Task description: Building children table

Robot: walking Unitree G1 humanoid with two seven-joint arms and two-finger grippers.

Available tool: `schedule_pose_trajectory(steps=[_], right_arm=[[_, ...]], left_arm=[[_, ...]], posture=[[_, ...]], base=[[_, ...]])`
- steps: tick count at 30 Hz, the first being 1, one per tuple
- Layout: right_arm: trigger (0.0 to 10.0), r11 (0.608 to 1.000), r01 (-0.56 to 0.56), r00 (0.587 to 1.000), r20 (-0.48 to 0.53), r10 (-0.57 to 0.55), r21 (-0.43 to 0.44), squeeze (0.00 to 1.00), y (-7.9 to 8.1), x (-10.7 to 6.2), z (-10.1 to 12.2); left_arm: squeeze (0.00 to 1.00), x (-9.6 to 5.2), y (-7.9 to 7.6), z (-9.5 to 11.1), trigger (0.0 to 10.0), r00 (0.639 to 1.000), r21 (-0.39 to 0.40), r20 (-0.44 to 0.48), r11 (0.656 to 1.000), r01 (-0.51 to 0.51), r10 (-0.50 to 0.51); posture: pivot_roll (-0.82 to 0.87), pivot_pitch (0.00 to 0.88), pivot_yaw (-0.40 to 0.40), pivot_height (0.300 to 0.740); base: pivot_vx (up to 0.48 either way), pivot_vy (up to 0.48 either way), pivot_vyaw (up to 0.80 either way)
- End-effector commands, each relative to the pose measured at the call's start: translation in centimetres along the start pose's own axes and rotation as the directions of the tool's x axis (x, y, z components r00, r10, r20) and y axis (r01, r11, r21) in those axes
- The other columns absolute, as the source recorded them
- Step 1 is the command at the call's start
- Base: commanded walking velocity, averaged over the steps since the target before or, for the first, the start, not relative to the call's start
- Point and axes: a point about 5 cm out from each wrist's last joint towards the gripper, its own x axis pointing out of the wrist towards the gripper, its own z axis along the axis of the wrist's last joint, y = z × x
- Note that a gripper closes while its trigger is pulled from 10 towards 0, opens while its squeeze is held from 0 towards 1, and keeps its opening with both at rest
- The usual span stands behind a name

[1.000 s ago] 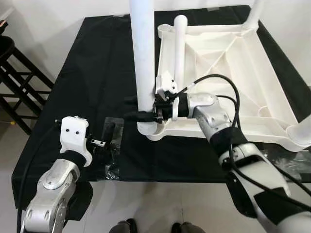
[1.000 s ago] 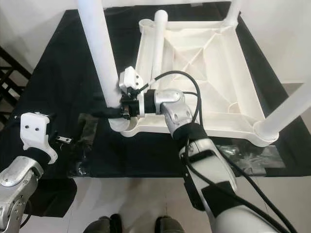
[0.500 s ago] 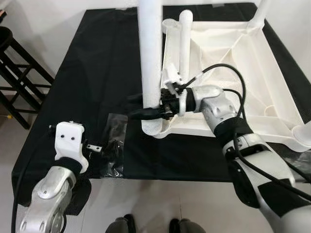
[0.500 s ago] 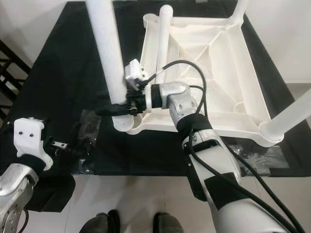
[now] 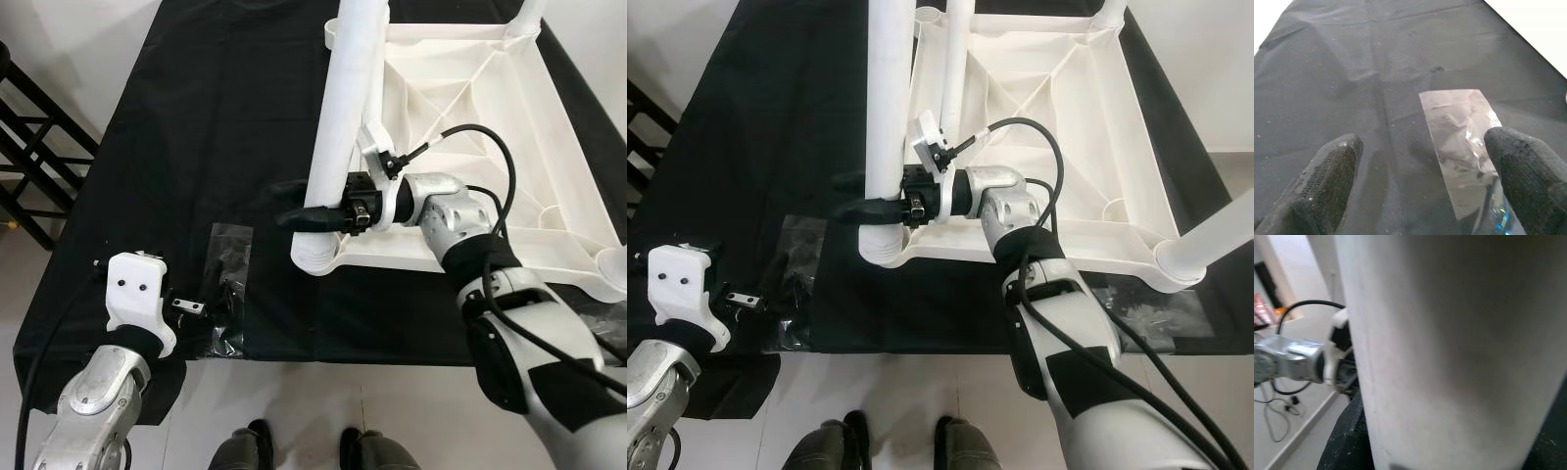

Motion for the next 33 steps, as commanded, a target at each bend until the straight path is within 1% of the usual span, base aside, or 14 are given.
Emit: schedule_pose_trajectory(steps=[1, 5, 6, 8, 14, 15, 18, 19, 21, 23, 25, 27, 30, 33], right_arm=[[10.0, 0.999, 0.008, 0.999, -0.032, -0.007, 0.039, 0.00, 0.1, -0.2, -1.2], [10.0, 1.000, 0.000, 0.998, -0.068, 0.003, 0.031, 0.00, 0.1, -0.8, -0.9], [10.0, 1.000, -0.014, 0.997, -0.080, 0.016, 0.021, 0.00, 0.1, -0.7, -0.7], [10.0, 1.000, -0.023, 0.996, -0.086, 0.025, 0.014, 0.00, 0.1, -0.6, -0.7], [10.0, 0.996, -0.070, 0.991, -0.116, 0.064, -0.048, 0.00, 0.2, 0.7, -0.3], [10.0, 0.992, -0.100, 0.987, -0.136, 0.089, -0.077, 0.00, 0.3, 1.2, -0.2], [10.0, 0.992, -0.100, 0.987, -0.136, 0.089, -0.077, 0.00, 0.3, 1.2, -0.2], [10.0, 0.985, -0.131, 0.981, -0.157, 0.113, -0.110, 0.00, 0.5, 1.8, -0.1], [10.0, 0.985, -0.131, 0.981, -0.157, 0.113, -0.110, 0.00, 0.5, 1.8, -0.1], [10.0, 0.967, -0.191, 0.967, -0.202, 0.155, -0.171, 0.00, 0.9, 2.8, 0.0], [10.0, 0.967, -0.191, 0.967, -0.202, 0.155, -0.171, 0.00, 0.9, 2.8, 0.0], [10.0, 0.951, -0.227, 0.953, -0.249, 0.173, -0.210, 0.00, 1.1, 3.3, -0.2], [10.0, 0.950, -0.232, 0.952, -0.248, 0.177, -0.210, 0.00, 1.2, 3.5, -0.4], [10.0, 0.951, -0.230, 0.953, -0.247, 0.177, -0.206, 0.00, 1.2, 3.4, -0.6]], left_arm=[[0.00, -0.5, 0.2, -0.4, 10.0, 1.000, -0.007, -0.025, 1.000, -0.009, 0.009], [0.00, -0.6, 0.0, -0.4, 10.0, 1.000, -0.015, -0.030, 1.000, -0.002, 0.001], [0.00, -0.6, -0.1, -0.4, 10.0, 1.000, -0.018, -0.031, 1.000, 0.001, -0.002], [0.00, -0.6, -0.2, -0.4, 10.0, 0.999, -0.020, -0.032, 1.000, 0.003, -0.003], [0.00, -0.6, -0.3, -0.3, 10.0, 1.000, -0.024, -0.031, 1.000, 0.003, -0.004], [0.00, -0.7, -0.3, -0.3, 10.0, 0.999, -0.024, -0.032, 1.000, 0.004, -0.005], [0.00, -0.7, -0.3, -0.3, 10.0, 0.999, -0.024, -0.032, 1.000, 0.004, -0.005], [0.00, -0.7, -0.3, -0.3, 10.0, 0.999, -0.025, -0.033, 1.000, 0.005, -0.006], [0.00, -0.7, -0.3, -0.3, 10.0, 0.999, -0.025, -0.033, 1.000, 0.005, -0.006], [0.00, -0.6, -0.2, -0.3, 10.0, 0.999, -0.026, -0.035, 1.000, 0.007, -0.008], [0.00, -0.6, -0.2, -0.3, 10.0, 0.999, -0.026, -0.035, 1.000, 0.007, -0.008], [0.00, -0.6, -0.1, -0.3, 10.0, 0.999, -0.028, -0.036, 1.000, 0.007, -0.008], [0.00, -0.6, 0.0, -0.3, 10.0, 0.999, -0.029, -0.038, 1.000, 0.007, -0.008], [0.00, -0.6, 0.0, -0.3, 10.0, 0.999, -0.029, -0.039, 1.000, 0.009, -0.010]], posture=[[0.04, 0.339, -0.009, 0.740], [0.04, 0.337, -0.019, 0.740], [0.02, 0.336, -0.036, 0.740], [0.02, 0.336, -0.036, 0.740], [0.01, 0.337, -0.029, 0.740], [0.01, 0.335, -0.027, 0.740], [0.01, 0.335, -0.027, 0.740], [0.01, 0.334, -0.025, 0.740], [0.01, 0.334, -0.025, 0.740], [0.01, 0.335, -0.022, 0.740], [0.01, 0.335, -0.022, 0.740], [0.01, 0.337, -0.023, 0.740], [0.03, 0.347, 0.003, 0.740], [0.04, 0.348, 0.002, 0.740]], base=[[0.000, 0.000, 0.00], [0.000, 0.000, 0.00], [0.000, 0.000, 0.00], [0.000, 0.000, 0.00], [0.000, 0.000, 0.00], [0.000, 0.000, 0.00], [0.000, 0.000, 0.00], [0.000, 0.000, 0.00], [0.000, 0.000, 0.00], [0.000, 0.000, 0.00], [0.000, 0.000, 0.00], [0.000, 0.000, 0.00], [0.000, 0.000, 0.00], [0.000, 0.000, 0.00]])
